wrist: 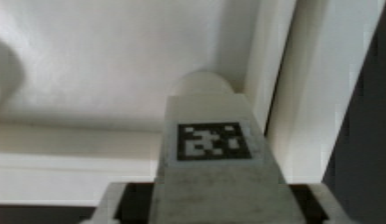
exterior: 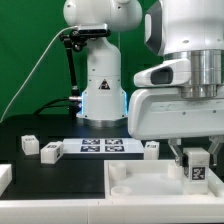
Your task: Assemble one leg
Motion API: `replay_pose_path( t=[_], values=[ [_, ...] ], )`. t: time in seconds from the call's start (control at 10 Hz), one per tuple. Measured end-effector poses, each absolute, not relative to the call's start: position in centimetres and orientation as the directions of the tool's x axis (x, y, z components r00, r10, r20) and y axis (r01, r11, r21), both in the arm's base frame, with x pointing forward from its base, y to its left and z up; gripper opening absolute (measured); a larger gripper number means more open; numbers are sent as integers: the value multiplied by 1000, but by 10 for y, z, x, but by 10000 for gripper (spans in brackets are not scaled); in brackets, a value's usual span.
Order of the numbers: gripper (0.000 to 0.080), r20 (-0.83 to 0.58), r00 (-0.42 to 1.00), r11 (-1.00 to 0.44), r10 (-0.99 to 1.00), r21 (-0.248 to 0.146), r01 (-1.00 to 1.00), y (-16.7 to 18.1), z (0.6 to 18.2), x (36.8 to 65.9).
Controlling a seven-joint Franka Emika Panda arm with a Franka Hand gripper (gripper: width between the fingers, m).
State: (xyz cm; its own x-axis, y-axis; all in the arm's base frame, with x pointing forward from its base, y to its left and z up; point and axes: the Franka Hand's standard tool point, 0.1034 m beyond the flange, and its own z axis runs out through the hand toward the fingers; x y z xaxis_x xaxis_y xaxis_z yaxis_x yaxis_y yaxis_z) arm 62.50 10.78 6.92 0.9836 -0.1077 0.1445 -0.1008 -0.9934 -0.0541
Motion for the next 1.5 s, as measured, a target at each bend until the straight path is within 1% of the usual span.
replay_pose_path(
  t=[0.2, 0.3, 0.5, 0.6, 0.9, 1.0, 1.1, 1.2, 1.3, 1.5],
  values=[
    [288, 130, 933, -940, -337, -101, -325, 106, 69, 623],
    [288, 121, 902, -909, -414, -107, -402, 107, 68, 623],
    [294, 108, 825, -831, -554, -119, -543, 104, 68, 622],
    [304, 105, 769, -776, -630, -118, -619, 98, 68, 622],
    [308, 104, 726, -734, -680, -112, -670, 93, 68, 621],
    [479, 104, 728, -735, -678, -112, -669, 93, 68, 621],
    [616, 104, 728, -735, -678, -112, -669, 93, 68, 621],
    [616, 104, 728, -735, -678, -112, -669, 93, 68, 621],
    [639, 104, 728, -735, -678, -112, -669, 93, 68, 621],
    [648, 104, 728, -735, -678, -112, -669, 93, 68, 621]
  ],
)
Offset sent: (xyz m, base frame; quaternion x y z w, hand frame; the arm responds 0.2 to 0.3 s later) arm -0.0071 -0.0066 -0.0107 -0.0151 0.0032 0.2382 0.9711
